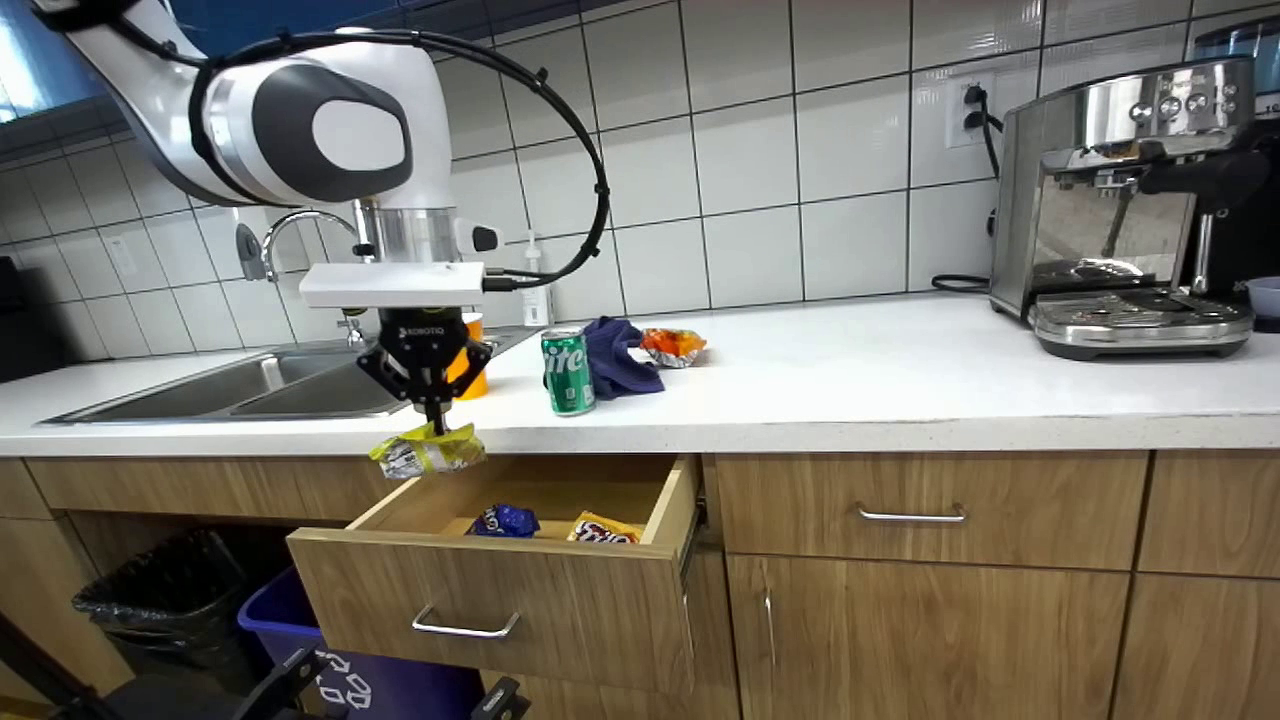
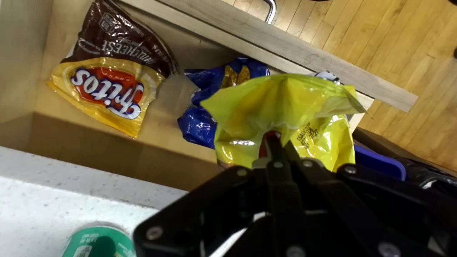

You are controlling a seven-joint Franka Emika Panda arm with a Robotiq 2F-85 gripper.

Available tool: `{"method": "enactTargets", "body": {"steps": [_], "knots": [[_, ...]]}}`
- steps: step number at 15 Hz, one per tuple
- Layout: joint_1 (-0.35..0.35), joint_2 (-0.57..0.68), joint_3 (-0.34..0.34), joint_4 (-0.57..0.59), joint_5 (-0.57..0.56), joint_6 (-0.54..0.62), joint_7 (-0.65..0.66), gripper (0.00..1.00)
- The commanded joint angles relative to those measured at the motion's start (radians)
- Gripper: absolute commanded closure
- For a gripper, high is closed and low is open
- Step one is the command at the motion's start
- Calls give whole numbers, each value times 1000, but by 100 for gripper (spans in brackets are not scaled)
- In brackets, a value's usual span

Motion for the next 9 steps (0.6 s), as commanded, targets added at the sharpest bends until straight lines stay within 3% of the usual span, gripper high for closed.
{"method": "enactTargets", "body": {"steps": [1,9], "knots": [[14,30,16,-13,23,62,55,100],[23,143,49,-5,52,183,103,100]]}}
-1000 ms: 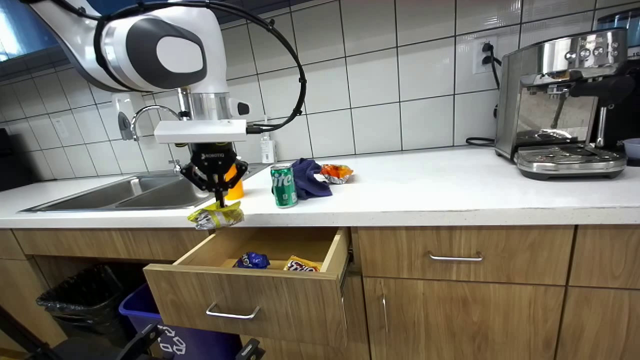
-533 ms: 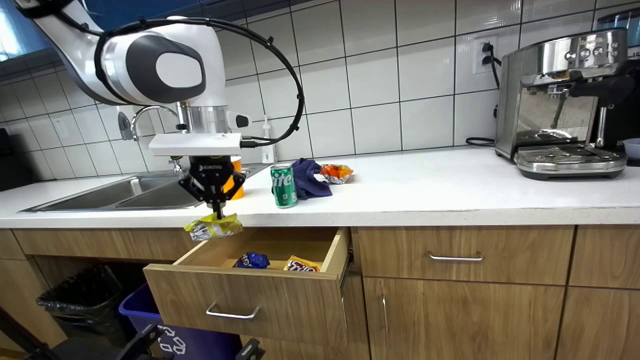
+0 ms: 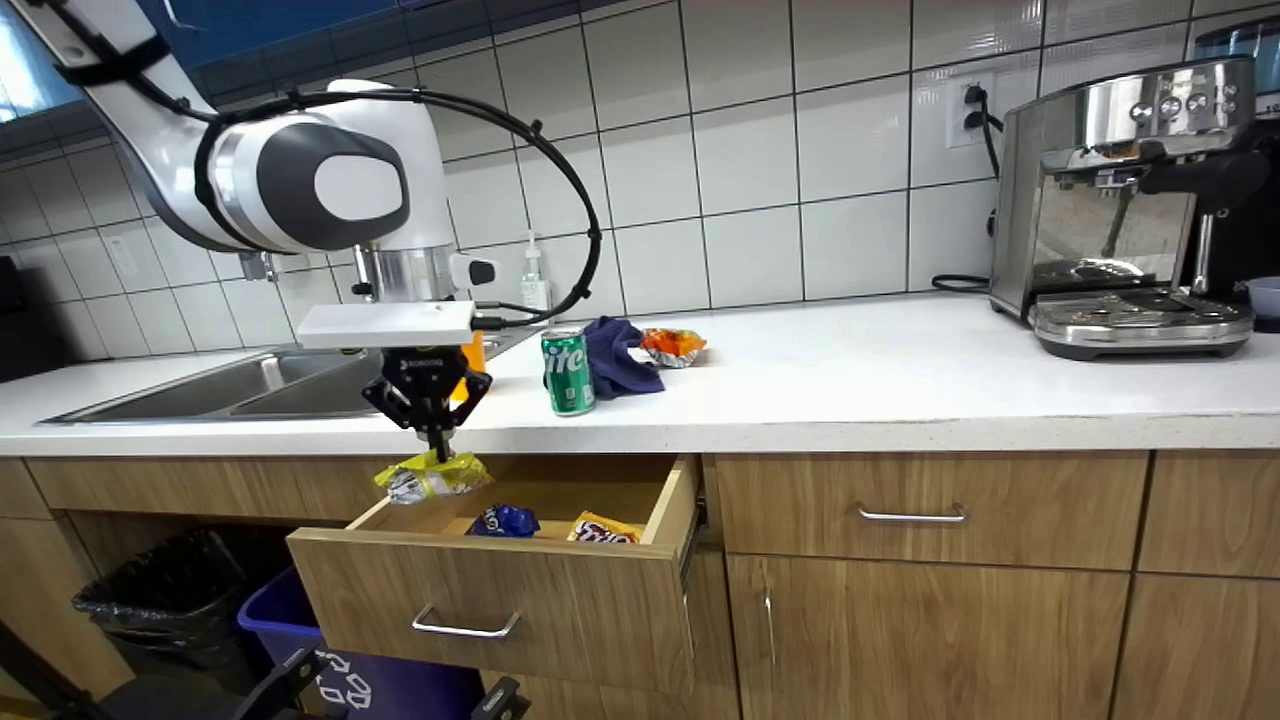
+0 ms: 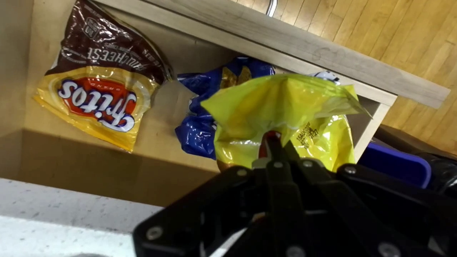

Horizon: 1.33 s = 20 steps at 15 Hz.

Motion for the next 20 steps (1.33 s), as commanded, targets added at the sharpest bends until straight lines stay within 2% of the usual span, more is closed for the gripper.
{"method": "enactTargets", "body": {"steps": [1,5,11,12,20], "knots": [[5,56,26,5,53,80,17,100],[-2,103,59,13,147,143,-9,100],[-24,160,112,25,226,227,-19,100],[2,170,92,28,242,242,-26,100],[-3,225,107,53,293,293,-35,100]]}}
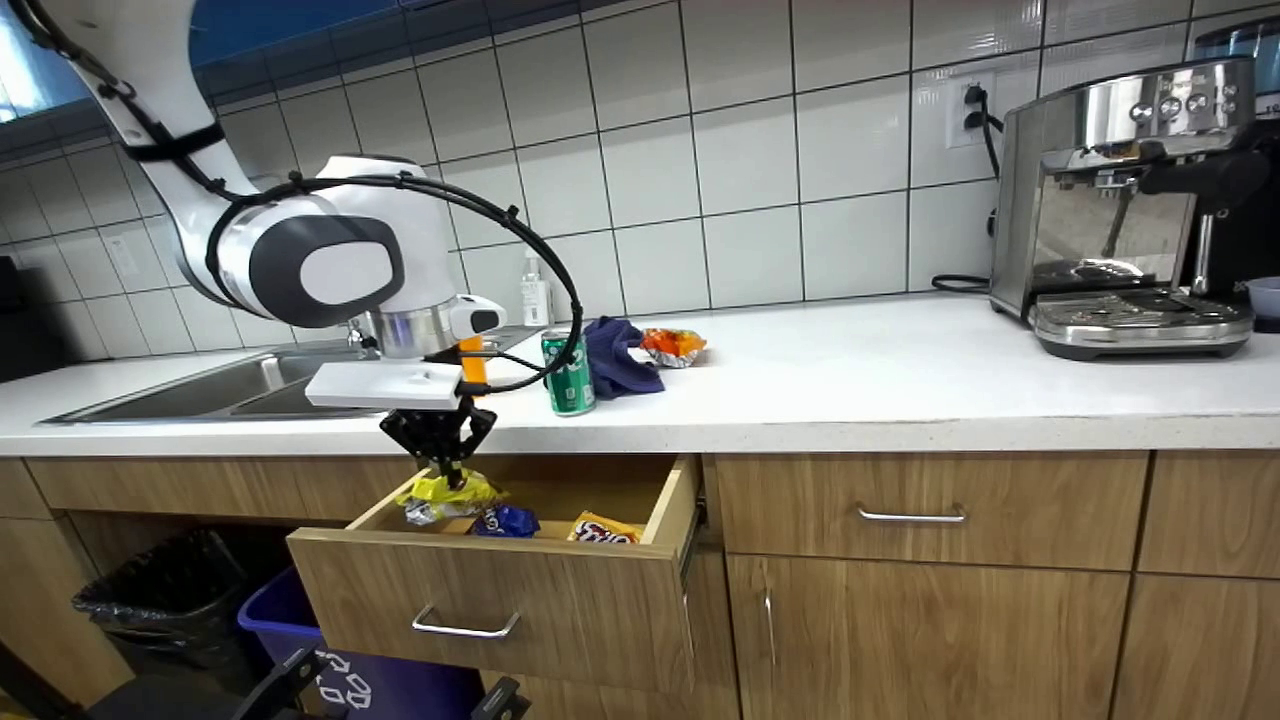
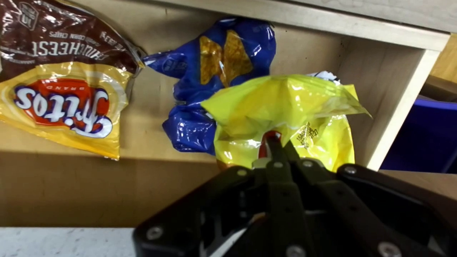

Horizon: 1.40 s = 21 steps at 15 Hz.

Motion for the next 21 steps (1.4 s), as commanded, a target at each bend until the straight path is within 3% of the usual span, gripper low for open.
{"method": "enactTargets", "body": {"steps": [1,13,14,15,21], "knots": [[-4,34,16,25,35,30,-31,100],[-9,79,26,54,28,46,-27,100],[-8,81,25,55,25,46,-24,74],[-7,84,23,56,20,45,-22,73],[-6,95,21,66,15,41,-20,30]]}}
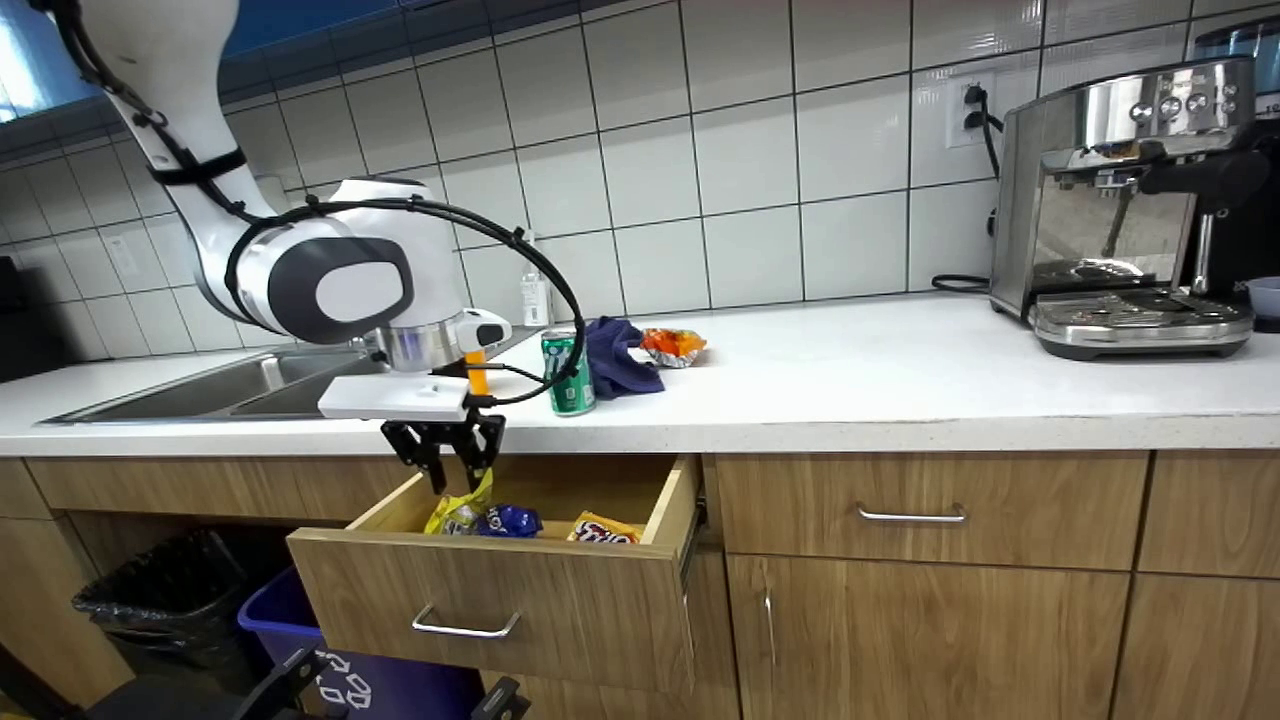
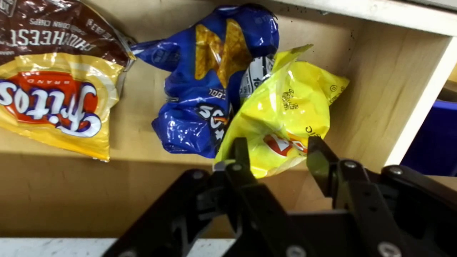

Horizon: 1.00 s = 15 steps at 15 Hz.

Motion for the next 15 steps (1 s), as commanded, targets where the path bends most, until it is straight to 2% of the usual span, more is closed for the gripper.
{"method": "enactTargets", "body": {"steps": [1,4,15], "knots": [[-6,13,11,18,12,13,-21,21],[-6,13,9,21,9,12,-20,1],[-7,26,3,21,3,15,-19,0]]}}
